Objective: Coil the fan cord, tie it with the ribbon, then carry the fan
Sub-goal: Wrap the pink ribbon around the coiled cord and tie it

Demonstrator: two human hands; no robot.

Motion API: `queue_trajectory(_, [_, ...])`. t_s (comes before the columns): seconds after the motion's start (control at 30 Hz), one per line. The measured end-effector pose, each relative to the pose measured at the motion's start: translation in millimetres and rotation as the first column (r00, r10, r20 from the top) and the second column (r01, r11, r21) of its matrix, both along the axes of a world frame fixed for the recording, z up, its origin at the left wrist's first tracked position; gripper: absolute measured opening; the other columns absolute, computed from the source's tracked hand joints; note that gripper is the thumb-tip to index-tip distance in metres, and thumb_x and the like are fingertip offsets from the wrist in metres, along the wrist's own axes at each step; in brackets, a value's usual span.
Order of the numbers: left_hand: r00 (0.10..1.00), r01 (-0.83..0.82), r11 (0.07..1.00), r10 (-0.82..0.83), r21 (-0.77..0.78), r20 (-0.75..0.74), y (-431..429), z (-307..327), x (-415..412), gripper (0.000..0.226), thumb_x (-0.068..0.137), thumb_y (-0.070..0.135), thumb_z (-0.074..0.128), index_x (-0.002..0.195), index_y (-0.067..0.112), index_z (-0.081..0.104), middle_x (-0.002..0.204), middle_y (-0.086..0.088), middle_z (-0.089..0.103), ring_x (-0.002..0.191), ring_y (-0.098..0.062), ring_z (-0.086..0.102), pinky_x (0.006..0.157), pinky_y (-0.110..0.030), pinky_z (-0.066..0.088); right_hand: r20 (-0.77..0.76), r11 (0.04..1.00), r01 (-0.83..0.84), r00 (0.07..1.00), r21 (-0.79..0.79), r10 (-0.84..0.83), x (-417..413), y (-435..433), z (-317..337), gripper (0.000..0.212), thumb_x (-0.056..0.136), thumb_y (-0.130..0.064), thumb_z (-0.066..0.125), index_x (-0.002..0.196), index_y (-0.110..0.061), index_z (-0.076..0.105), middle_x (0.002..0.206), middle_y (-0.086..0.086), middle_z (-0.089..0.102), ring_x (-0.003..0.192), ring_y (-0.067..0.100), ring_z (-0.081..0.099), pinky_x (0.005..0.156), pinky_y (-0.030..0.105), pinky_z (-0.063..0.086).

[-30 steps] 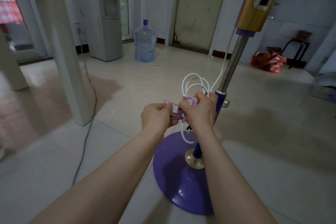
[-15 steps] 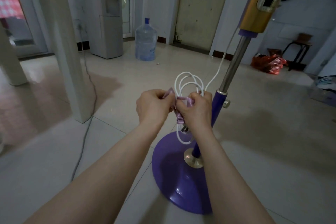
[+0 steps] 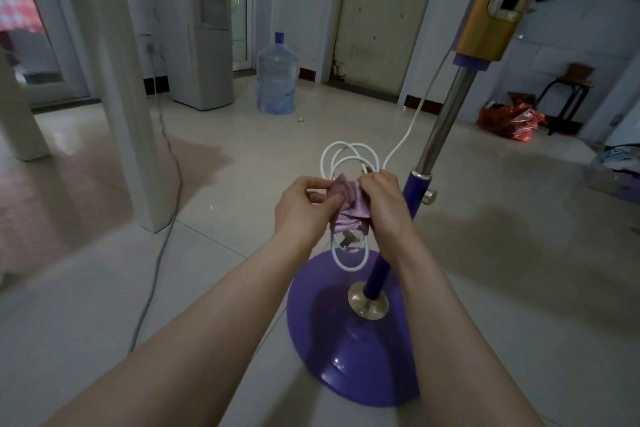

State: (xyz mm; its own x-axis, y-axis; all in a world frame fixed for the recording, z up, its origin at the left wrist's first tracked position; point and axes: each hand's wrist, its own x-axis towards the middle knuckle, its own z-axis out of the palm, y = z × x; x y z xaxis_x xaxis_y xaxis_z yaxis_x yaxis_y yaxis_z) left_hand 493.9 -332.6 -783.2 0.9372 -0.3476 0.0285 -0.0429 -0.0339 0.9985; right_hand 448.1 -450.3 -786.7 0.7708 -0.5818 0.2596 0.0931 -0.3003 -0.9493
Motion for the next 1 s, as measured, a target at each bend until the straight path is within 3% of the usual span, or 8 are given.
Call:
queue_trajectory(0.13, [0.936, 0.149, 0.977, -0.189, -0.153, -0.295, 3, 2, 3, 0.046, 0.083, 0.013, 0.07, 0.124, 0.001, 0.051, 0.105, -0.018, 0.068, 0.083, -0.024, 0.07, 0.077, -0.033, 0.06, 0.051, 0.968, -0.099, 0.995, 0.231, 0.09, -5, 0, 5, 0.027, 0.098, -0.027, 0.048, 0.107, -0.003, 0.057, 0.1, 0.008, 0.057, 0.077, 0.014, 0.064, 0.057, 0.021, 0.05])
queue_trajectory(0.23, [0.934, 0.232, 0.955, -0.272, -0.184, -0.233, 5, 4, 5, 0.018, 0.087, 0.005, 0.064, 0.102, -0.004, 0.066, 0.087, -0.018, 0.072, 0.066, -0.021, 0.071, 0.062, -0.025, 0.061, -0.048, 0.995, -0.098, 0.994, -0.032, 0.096, -11, -5, 5, 0.032, 0.089, -0.05, 0.058, 0.091, -0.018, 0.066, 0.106, 0.003, 0.059, 0.089, 0.017, 0.066, 0.065, 0.021, 0.05])
queue_trajectory(0.33, [0.96, 0.197, 0.968, -0.223, -0.156, -0.172, 3, -3, 6, 0.015, 0.086, 0.004, 0.064, 0.099, -0.003, 0.068, 0.083, -0.015, 0.072, 0.069, -0.022, 0.071, 0.063, -0.025, 0.061, 0.03, 0.998, -0.053, 0.998, -0.032, 0.054, -14, -8, 2, 0.008, 0.084, -0.021, 0.073, 0.088, -0.016, 0.069, 0.107, 0.006, 0.061, 0.095, 0.023, 0.066, 0.07, 0.024, 0.056])
queue_trajectory(0.53, [0.895, 0.326, 0.921, -0.373, -0.214, -0.244, 8, -14, 15, 0.02, 0.082, 0.013, 0.071, 0.1, 0.009, 0.065, 0.089, -0.012, 0.075, 0.076, -0.022, 0.074, 0.062, -0.029, 0.06, 0.121, 0.974, -0.158, 0.983, 0.161, 0.14, -20, -14, -5, 0.021, 0.088, -0.012, 0.067, 0.105, -0.025, 0.064, 0.113, -0.008, 0.065, 0.093, 0.025, 0.069, 0.071, 0.036, 0.059])
queue_trajectory(0.67, [0.999, 0.037, 0.998, -0.039, 0.052, 0.029, 1, -44, 21, 0.029, 0.068, 0.009, 0.08, 0.068, 0.015, 0.052, 0.066, 0.0, 0.069, 0.06, -0.015, 0.065, 0.058, -0.027, 0.056, 0.098, 0.976, 0.031, 0.994, 0.215, -0.053, -19, -17, -22, 0.038, 0.092, -0.004, 0.053, 0.121, -0.028, 0.061, 0.099, -0.032, 0.064, 0.101, 0.026, 0.057, 0.084, 0.032, 0.048])
queue_trajectory(0.8, [0.998, -0.027, 0.983, 0.016, 0.181, 0.066, -19, -68, 19, 0.026, 0.065, 0.029, 0.078, 0.077, 0.018, 0.057, 0.069, 0.004, 0.071, 0.072, -0.02, 0.068, 0.067, -0.033, 0.052, -0.094, 0.981, 0.029, 0.996, 0.19, -0.011, -18, -17, -41, 0.05, 0.096, -0.009, 0.05, 0.143, -0.024, 0.043, 0.146, -0.008, 0.045, 0.125, 0.015, 0.05, 0.109, 0.038, 0.039])
queue_trajectory(0.9, [0.995, 0.013, 0.952, -0.042, 0.306, 0.086, -44, -70, 21, 0.027, 0.07, 0.028, 0.074, 0.09, 0.021, 0.058, 0.087, -0.004, 0.071, 0.088, -0.028, 0.066, 0.074, -0.032, 0.048, -0.119, 0.968, 0.042, 0.993, 0.246, -0.013, -16, -22, -41, 0.055, 0.096, -0.003, 0.047, 0.148, -0.018, 0.036, 0.142, 0.001, 0.048, 0.101, 0.0, 0.058, 0.082, 0.01, 0.047])
queue_trajectory(1.0, [0.986, 0.063, 0.929, -0.115, 0.365, 0.123, -72, -55, 23, 0.042, 0.072, 0.024, 0.075, 0.111, 0.019, 0.058, 0.104, -0.007, 0.07, 0.098, -0.03, 0.064, 0.078, -0.03, 0.045, -0.111, 0.958, 0.081, 0.992, 0.275, -0.052, -15, -39, -24, 0.057, 0.096, 0.002, 0.043, 0.149, -0.016, 0.033, 0.135, 0.009, 0.052, 0.097, -0.007, 0.061, 0.067, 0.006, 0.046])
